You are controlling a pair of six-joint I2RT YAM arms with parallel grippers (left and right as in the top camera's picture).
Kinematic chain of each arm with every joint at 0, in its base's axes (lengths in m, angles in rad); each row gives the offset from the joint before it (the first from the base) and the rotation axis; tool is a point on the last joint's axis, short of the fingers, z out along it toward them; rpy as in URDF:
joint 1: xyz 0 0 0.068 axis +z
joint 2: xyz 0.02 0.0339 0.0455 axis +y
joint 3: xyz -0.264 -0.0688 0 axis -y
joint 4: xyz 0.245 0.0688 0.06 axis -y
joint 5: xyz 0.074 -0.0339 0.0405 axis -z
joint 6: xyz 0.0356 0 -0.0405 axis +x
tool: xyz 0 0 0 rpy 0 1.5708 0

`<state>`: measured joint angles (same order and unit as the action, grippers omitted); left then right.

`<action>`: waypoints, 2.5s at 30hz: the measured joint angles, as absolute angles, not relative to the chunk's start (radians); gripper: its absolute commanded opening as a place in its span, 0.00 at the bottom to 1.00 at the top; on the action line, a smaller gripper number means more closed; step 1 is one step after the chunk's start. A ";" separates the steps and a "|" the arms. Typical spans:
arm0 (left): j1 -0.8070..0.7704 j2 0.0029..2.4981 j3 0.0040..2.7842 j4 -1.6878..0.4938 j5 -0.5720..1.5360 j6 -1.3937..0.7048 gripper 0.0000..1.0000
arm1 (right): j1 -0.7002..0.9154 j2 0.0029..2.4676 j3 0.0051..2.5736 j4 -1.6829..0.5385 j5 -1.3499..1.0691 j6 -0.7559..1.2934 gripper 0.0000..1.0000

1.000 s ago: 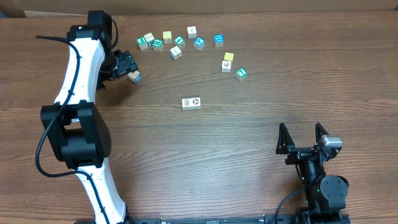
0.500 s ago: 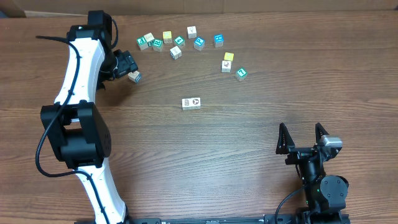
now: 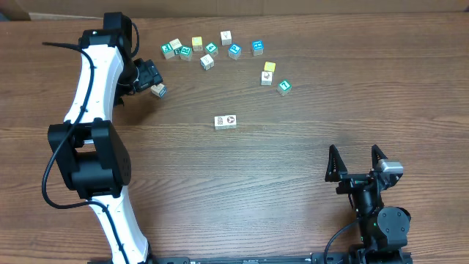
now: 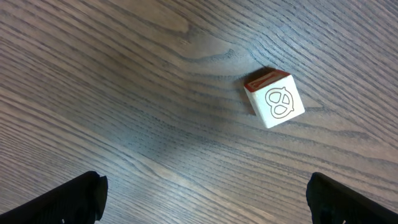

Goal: Form a horizontal line

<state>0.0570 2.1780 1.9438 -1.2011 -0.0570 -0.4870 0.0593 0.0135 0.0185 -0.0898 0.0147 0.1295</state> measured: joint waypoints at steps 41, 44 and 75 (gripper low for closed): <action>0.057 2.178 1.944 -1.201 -0.057 -0.487 1.00 | 0.059 0.014 0.171 -0.264 -0.088 0.168 1.00; 0.057 2.178 1.944 -1.201 -0.057 -0.487 1.00 | 0.059 0.031 0.278 -0.319 -0.093 0.173 1.00; 0.057 2.178 1.944 -1.200 -0.057 -0.487 1.00 | 0.059 1.171 1.058 -0.857 -0.247 0.115 1.00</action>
